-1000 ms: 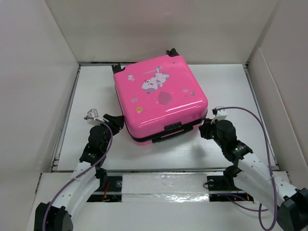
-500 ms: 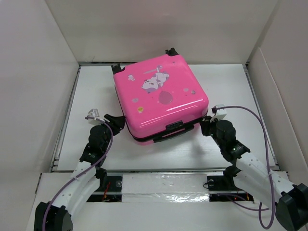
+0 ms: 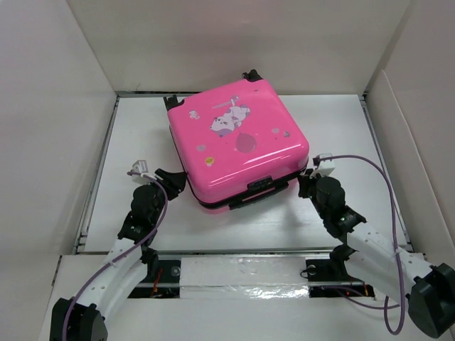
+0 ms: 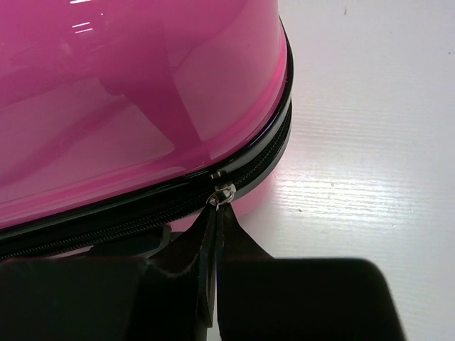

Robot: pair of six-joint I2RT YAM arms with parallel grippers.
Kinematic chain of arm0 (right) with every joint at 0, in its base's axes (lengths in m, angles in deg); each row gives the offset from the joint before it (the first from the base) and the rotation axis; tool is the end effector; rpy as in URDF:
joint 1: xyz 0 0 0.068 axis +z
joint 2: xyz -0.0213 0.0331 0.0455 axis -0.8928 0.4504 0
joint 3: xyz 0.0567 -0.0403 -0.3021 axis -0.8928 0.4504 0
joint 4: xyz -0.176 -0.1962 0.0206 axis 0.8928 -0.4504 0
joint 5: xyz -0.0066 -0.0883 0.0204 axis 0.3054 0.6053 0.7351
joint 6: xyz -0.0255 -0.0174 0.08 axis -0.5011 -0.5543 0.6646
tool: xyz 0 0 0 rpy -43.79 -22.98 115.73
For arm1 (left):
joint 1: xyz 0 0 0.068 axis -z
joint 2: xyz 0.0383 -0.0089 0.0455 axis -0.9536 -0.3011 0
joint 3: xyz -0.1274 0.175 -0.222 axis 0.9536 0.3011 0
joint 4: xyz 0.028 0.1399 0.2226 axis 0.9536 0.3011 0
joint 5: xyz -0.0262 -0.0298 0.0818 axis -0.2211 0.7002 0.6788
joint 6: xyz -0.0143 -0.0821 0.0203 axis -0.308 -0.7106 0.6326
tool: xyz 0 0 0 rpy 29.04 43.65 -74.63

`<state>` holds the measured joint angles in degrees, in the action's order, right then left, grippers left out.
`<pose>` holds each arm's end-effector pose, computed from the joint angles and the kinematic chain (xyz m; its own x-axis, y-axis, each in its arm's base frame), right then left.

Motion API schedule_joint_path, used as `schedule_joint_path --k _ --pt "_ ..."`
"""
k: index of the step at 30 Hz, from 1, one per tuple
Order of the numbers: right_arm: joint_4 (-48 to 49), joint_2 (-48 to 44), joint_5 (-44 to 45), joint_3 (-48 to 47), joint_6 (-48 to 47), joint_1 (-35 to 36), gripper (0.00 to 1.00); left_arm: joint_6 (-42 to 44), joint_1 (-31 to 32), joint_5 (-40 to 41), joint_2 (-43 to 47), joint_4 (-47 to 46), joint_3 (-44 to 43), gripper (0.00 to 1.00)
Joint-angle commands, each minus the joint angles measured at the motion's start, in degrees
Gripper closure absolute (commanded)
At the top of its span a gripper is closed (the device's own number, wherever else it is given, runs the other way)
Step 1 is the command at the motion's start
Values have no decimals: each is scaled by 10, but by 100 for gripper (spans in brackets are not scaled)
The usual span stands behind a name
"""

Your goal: Pack the luggage

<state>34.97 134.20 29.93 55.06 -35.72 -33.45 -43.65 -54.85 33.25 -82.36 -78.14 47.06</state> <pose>0.1836 0.0774 0.2278 -0.2921 0.0683 -0.9540 -0.1477 0.9823 0.1156 0.1661 -0.0490 0.2320 -0.2302 -0.6739 -0.7021 0.1326 0.6930 -0.7086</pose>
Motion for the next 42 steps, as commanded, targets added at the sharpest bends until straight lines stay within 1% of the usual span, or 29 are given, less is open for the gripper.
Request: schedule_joint_path --k 1,2,3,5,6,7,9,10,11,14,15,17,18,19,20,21,22,24,25,26,28,31,33,36,37,38,39,40,42 --pt "68 4 10 -8 8 19 100 9 6 -33 7 -47 -6 60" --pt "73 8 -21 -6 9 24 100 9 11 -59 6 -76 -3 63" --pt "79 11 -35 -4 14 33 100 7 11 -68 -3 -91 3 67" --pt "84 29 -65 -5 35 84 100 -1 17 -84 -18 -116 4 67" --pt "80 37 -65 -8 40 110 100 -2 17 -88 -33 -124 5 68" --pt "63 44 -64 -20 47 167 100 -3 17 -92 -41 -133 8 68" --pt "40 60 -57 -38 45 227 100 -7 17 -103 -57 -153 10 68" --pt "12 62 -53 -56 44 255 100 -10 17 -106 -61 -158 12 68" --pt "-4 64 -48 -65 43 302 100 -11 17 -109 -65 -171 15 68" --pt "-42 66 -52 -94 42 355 100 -21 17 -111 -71 -190 24 68" --pt "-41 75 -56 -98 47 373 100 -23 17 -112 -76 -194 25 68" --pt "-11 95 -89 -108 58 382 100 -30 17 -117 -80 -208 26 68" --pt "11 110 -98 -118 63 399 100 -32 22 -118 -87 -212 26 68" --pt "37 149 -105 -122 71 409 100 -33 22 -118 -91 -215 25 68" --pt "89 173 -120 -131 72 419 100 -35 31 -114 -93 -219 24 68" --pt "107 199 -123 -157 72 429 100 -35 38 -109 -98 -219 22 68" --pt "124 254 -125 -177 70 451 100 -34 58 -100 -101 -220 18 68" --pt "157 310 -134 -221 64 470 100 -29 88 -65 -110 -217 12 68" --pt "169 335 -136 -268 56 490 100 -26 117 -50 -116 -215 4 68" --pt "173 382 -133 -291 50 499 100 -25 130 -30 -123 -210 -2 67" --pt "180 422 -122 -353 42 513 100 -17 149 2 -144 -205 -17 67" --pt "210 481 -125 -389 51 519 100 -22 161 22 -163 -209 -21 67" --pt "250 481 -99 -369 54 524 100 -22 161 45 -163 -197 -23 67" --pt "266 445 -77 -298 70 519 100 -1 161 57 -160 -186 -40 55" --pt "268 411 -75 -279 78 519 100 11 155 66 -159 -173 -63 42" --pt "267 394 -75 -260 83 519 100 17 155 77 -157 -149 -75 35" --pt "263 378 -78 -229 86 519 100 20 134 80 -157 -142 -87 29" --pt "258 351 -81 -218 91 519 100 19 121 81 -158 -133 -113 21" --pt "242 334 -103 -202 95 519 100 -2 92 73 -168 -119 -139 14"
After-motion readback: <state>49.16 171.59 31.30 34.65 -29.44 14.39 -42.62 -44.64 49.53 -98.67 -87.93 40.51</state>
